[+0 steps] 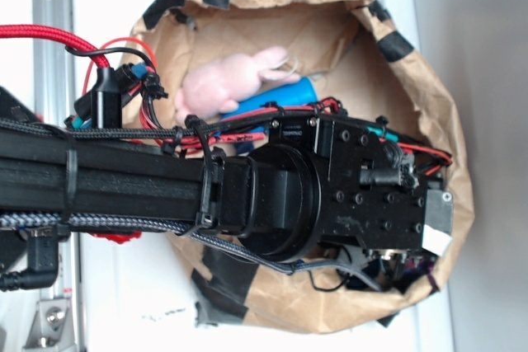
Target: Grab the blue rope.
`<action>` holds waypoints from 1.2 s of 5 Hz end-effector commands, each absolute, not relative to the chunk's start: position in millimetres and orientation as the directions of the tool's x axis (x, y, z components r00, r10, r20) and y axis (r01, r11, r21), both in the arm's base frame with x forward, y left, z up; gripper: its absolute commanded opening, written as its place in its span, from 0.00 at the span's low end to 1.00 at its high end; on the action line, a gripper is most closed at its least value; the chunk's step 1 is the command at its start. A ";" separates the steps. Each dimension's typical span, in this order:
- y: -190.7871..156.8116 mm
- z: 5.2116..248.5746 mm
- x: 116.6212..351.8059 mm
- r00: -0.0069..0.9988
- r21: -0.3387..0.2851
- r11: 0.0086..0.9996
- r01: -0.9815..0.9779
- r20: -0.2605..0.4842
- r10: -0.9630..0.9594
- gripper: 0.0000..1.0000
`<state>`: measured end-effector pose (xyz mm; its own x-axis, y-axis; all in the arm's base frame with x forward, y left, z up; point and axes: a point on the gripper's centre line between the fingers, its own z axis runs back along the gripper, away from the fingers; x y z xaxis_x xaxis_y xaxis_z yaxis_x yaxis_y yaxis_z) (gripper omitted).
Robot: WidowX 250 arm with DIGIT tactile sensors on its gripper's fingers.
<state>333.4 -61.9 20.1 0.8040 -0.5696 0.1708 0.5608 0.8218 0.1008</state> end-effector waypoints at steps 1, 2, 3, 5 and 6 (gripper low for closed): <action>-69.1 20.8 325.6 0.818 0.102 0.835 0.540 0.171 -0.550 0.00; -68.3 21.0 322.3 0.826 0.095 0.842 0.531 0.167 -0.539 0.00; -64.1 28.1 315.2 0.836 0.118 0.854 0.506 0.176 -0.520 0.00; -29.5 69.4 278.7 0.927 0.187 0.932 0.312 0.156 -0.342 0.00; -8.9 110.4 269.9 0.963 0.170 0.971 0.170 0.178 -0.200 0.00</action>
<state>261.8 -2.8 91.4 0.9718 -0.2148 0.0975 0.1989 0.9683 0.1511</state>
